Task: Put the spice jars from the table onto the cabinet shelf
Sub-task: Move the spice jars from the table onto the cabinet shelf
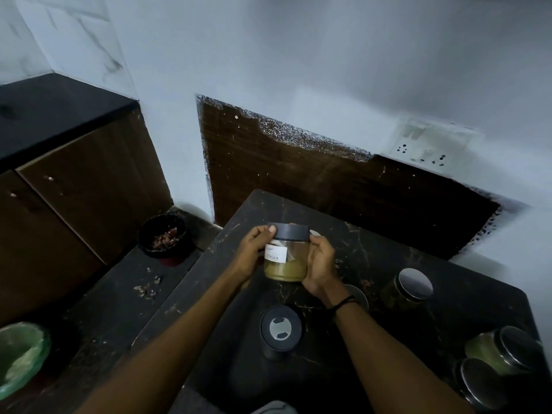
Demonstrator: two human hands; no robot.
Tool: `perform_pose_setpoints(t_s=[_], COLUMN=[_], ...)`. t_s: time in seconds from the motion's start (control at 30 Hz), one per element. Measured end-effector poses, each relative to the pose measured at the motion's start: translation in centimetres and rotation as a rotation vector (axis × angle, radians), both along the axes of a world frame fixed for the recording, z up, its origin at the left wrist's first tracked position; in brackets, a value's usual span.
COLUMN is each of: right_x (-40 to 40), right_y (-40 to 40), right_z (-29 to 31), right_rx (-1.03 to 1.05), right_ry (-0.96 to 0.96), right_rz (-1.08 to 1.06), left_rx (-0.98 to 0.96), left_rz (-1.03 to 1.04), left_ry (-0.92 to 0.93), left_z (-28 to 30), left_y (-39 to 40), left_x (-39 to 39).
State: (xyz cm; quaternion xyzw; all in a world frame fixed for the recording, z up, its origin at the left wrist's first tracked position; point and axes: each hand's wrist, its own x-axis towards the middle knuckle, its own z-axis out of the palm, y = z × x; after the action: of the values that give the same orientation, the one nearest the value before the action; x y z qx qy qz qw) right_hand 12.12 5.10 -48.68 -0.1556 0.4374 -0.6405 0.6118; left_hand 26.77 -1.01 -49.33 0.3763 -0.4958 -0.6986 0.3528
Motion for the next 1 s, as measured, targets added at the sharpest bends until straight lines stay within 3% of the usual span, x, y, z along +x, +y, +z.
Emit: perform_pose_setpoints(t_s=[0.17,0.37,0.73,1.0], right_x=[0.7,0.2,-2.3,-3.8], right_y=[1.2,1.0,-3.7,-5.1], right_z=[-0.1,3.1,22.8,33.9], right_rx=[0.085,0.037,-0.505,-0.643], right_ry=[-0.054,0.074,0.367,0.653], right_rz=[0.015,0.009,-0.061,-0.137], left_rx=[0.132,0.121,-0.174,-0.392], left_rz=[0.041,0.07,0.031,0.046], left_ry=[0.093,0.178,0.397,0.404], left_z=[0.0,3.9,24.8,35.7], left_y=[2.2,2.2,-3.4,-5.3], left_x=[-0.9,-1.7,-4.7,-6.4])
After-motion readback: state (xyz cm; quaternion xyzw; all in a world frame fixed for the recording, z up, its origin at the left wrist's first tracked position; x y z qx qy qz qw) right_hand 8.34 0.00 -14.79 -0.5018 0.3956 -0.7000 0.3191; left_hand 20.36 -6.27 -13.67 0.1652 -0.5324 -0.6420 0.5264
